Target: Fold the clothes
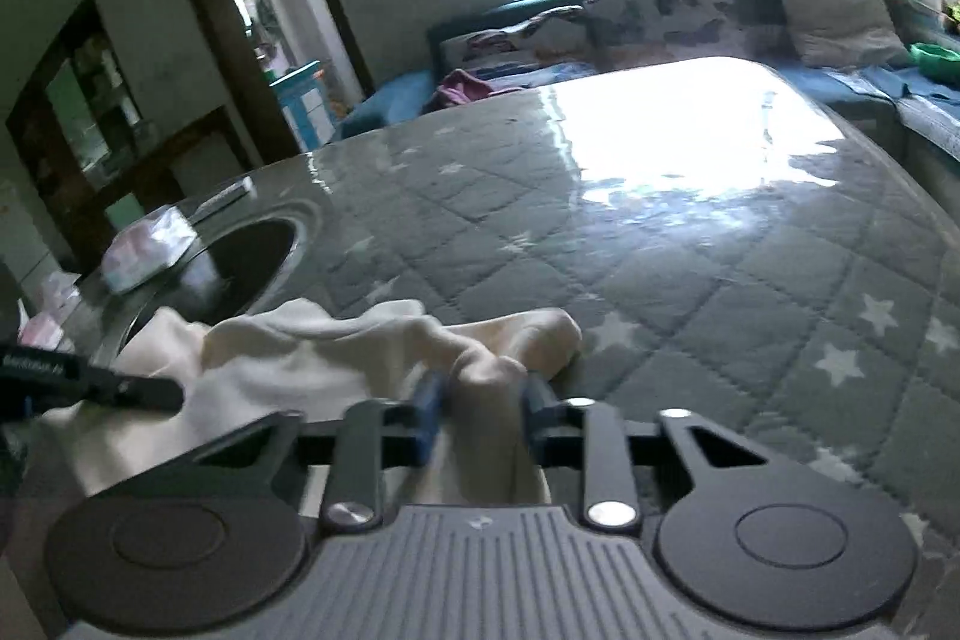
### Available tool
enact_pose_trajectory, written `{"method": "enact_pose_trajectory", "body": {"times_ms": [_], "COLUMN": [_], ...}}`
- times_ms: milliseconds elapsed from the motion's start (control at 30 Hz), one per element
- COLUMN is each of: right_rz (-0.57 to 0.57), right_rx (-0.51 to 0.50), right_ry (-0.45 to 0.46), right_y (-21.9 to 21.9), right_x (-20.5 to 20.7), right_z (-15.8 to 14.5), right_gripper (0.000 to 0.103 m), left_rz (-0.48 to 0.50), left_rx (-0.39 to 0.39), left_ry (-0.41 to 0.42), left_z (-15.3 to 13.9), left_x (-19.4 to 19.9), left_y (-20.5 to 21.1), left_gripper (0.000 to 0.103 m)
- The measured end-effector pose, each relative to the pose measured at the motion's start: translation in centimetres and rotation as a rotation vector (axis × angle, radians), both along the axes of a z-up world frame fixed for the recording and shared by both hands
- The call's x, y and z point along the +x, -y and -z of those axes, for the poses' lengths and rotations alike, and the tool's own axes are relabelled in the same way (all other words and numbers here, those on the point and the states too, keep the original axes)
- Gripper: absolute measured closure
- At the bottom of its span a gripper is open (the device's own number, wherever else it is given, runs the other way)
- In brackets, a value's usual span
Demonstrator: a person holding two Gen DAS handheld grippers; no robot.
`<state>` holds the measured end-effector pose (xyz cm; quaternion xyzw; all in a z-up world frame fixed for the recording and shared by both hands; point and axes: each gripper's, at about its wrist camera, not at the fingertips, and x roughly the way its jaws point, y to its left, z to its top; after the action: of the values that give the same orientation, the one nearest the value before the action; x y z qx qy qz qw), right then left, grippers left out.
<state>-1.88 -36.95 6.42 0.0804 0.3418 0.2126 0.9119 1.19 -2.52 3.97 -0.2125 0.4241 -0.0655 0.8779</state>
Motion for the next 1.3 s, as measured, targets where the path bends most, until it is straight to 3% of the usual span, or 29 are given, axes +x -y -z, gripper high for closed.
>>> {"method": "enact_pose_trajectory", "body": {"times_ms": [200, 433, 700, 867, 933, 1000, 1033, 1233, 1300], "right_rz": [0.048, 0.165, 0.313, 0.382, 0.404, 0.432, 0.445, 0.451, 0.423], "right_rx": [0.028, -0.06, -0.188, -0.237, -0.254, -0.286, -0.297, -0.271, -0.248], "right_ry": [0.076, 0.141, 0.164, 0.116, 0.073, 0.054, 0.05, 0.062, 0.053], "right_y": [2.2, 6.5, 11.5, 13.9, 14.6, 14.8, 15.0, 15.4, 15.1], "right_x": [-1.5, -2.1, -1.2, 0.1, 0.8, 1.3, 1.4, 1.6, 1.9], "right_z": [-1.8, -4.4, -5.8, -4.4, -3.2, -2.4, -2.2, -2.4, -2.2], "right_gripper": [0.091, 0.091, 0.091, 0.09, 0.088, 0.083, 0.083, 0.081, 0.071], "left_rz": [0.07, 0.199, 0.336, 0.393, 0.391, 0.385, 0.378, 0.339, 0.36], "left_rx": [0.018, 0.01, -0.02, 0.006, 0.034, 0.06, 0.074, 0.131, 0.13], "left_ry": [0.054, 0.099, 0.113, 0.063, 0.044, 0.029, 0.027, 0.088, 0.097], "left_z": [-1.7, -2.7, -2.6, -0.8, -0.1, 0.4, 0.3, -1.3, -1.5], "left_x": [1.0, 4.1, 7.8, 9.5, 9.5, 9.6, 9.6, 9.9, 10.1], "left_y": [2.1, 7.9, 15.4, 18.7, 18.9, 18.7, 18.3, 17.2, 18.0], "left_gripper": [0.085, 0.085, 0.085, 0.083, 0.082, 0.067, 0.065, 0.065, 0.065]}}
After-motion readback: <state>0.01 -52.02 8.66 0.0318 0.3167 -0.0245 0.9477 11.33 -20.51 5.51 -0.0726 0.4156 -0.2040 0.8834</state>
